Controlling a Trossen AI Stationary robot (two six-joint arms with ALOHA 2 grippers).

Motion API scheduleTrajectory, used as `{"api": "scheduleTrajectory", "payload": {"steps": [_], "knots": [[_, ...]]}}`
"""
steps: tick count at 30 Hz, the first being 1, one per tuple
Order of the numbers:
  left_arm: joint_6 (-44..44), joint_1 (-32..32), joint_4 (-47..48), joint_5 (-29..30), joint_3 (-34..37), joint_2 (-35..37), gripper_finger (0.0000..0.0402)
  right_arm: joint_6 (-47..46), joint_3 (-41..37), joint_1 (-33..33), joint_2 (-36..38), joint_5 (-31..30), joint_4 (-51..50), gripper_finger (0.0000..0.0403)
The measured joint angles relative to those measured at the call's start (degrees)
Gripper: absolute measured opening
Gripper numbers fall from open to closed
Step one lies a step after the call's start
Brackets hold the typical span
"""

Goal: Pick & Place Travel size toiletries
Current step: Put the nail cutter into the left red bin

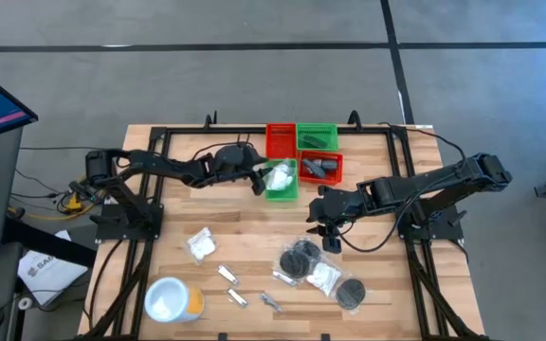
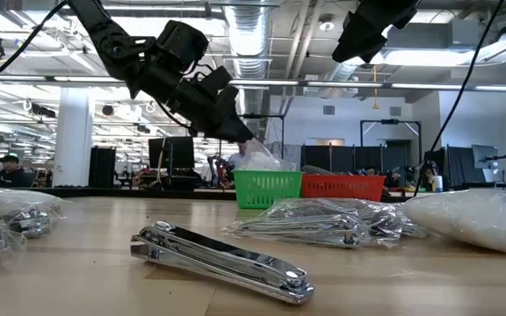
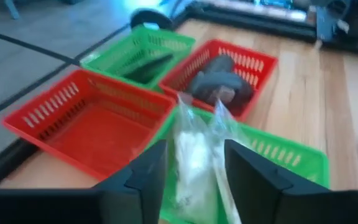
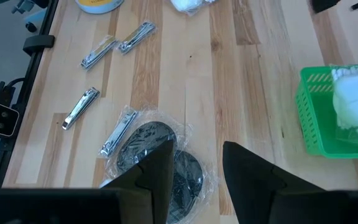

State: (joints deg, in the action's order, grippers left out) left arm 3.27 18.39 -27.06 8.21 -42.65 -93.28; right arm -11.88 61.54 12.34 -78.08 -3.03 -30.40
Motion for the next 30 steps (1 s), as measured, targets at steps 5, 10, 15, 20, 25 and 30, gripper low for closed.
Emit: {"api": "scheduleTrajectory", "payload": {"steps": [5,10,15,20,25,30], "knots": [[0.2,-0.4,1.0,-0.1,0.0,2.9,0.0176,0.0,0.0,0.0,0.0,0.0,0.0,0.0129],[0.3,-1.1,7.4,-2.2,0.0,5.6,0.0179,0.0,0.0,0.0,0.0,0.0,0.0,0.0129],[0.4,-3.0,13.5,-2.5,0.0,8.2,0.018,0.0,0.0,0.0,0.0,0.0,0.0,0.0129],[0.6,-6.0,16.0,-2.6,0.0,10.3,0.0178,-0.1,0.0,0.0,0.0,0.0,0.0,0.0129],[0.6,-10.0,15.9,-2.6,0.0,11.7,0.0177,-0.1,0.0,0.0,0.0,0.0,0.0,0.0129],[0.6,-14.0,16.2,-6.6,0.0,12.0,0.0176,-0.1,0.0,0.0,0.0,0.0,0.0,0.0129]]}}
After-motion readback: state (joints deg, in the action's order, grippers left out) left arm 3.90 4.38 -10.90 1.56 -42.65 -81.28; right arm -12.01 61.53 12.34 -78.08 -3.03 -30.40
